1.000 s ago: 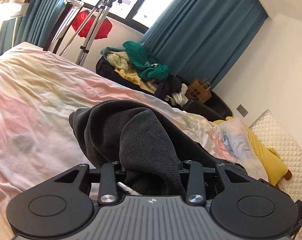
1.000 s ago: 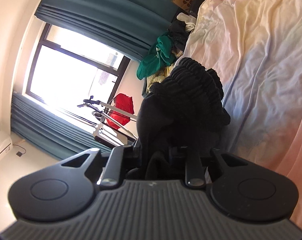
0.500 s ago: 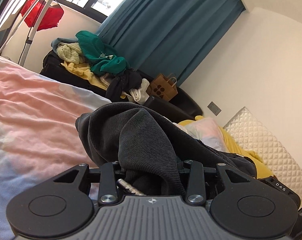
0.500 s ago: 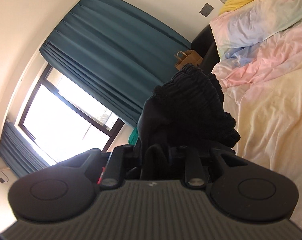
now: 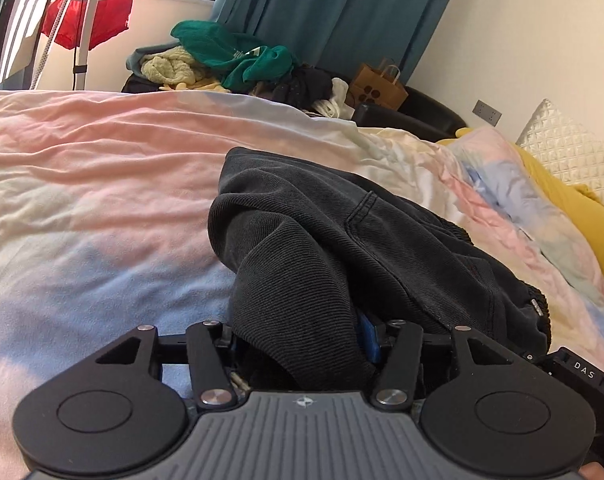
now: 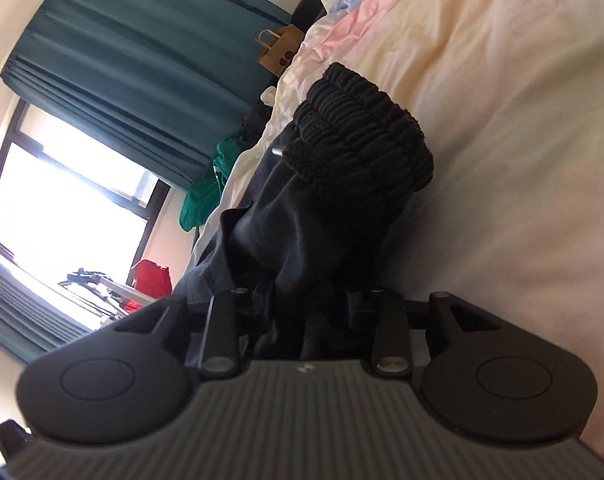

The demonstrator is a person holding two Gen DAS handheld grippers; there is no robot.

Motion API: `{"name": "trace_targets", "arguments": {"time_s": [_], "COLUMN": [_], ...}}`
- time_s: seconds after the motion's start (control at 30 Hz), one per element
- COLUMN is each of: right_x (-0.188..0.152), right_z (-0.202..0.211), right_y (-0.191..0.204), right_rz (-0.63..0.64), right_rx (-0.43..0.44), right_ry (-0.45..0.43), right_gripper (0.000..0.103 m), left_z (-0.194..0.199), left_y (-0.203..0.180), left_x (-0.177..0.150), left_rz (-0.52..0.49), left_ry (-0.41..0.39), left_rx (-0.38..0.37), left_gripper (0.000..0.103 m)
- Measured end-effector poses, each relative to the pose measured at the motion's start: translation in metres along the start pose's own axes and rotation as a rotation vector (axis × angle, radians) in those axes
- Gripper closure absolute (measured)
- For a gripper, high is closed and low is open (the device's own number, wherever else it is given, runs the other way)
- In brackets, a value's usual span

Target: Fold clothes

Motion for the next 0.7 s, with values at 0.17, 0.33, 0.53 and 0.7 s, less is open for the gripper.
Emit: {"name": "trace_targets", "arguments": {"time_s": [0.17,0.33,0.53,0.7], "right_x": [0.006,0.011,0.004,-0.009], "right_z": [0.024,0.075,0.133,0.179], "right_y": [0.023,0.057,0.119,0.175], "right_rz": [0.009,0.108,0.317,0.486], "right_rx": [-0.135,-0.327,-0.288,-0.224], "right_ry": [0.024,-0.060,-0.120,-0.153], "right_gripper": [0.057,0.056,0.056,0.056], "left_z": [0.046,0.114,0.200,0.268], "left_y": [0.002,-0.001,-0.022,-0.038], "left_x": [0.001,0.004,0.005,-0.004], "left_rz": [-0.033,-0.101,-0.263,-0.370], "left_ry": [-0.010,-0.102,-0.206,-0.272], "left_rx": [0.038,0.046,0.130,0.148], "left_gripper": [0.042,0.033,0.026,0.024]}}
Point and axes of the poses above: each gripper's, at about its wrist camera, not at the fingertips, and z roughly against the way its jaws point, y to its left, x to its top, the point moved 3 cm from there along -z, roughly the way its jaws point, and after that the axes turned 4 degrees about x, right-handed, at the moved point
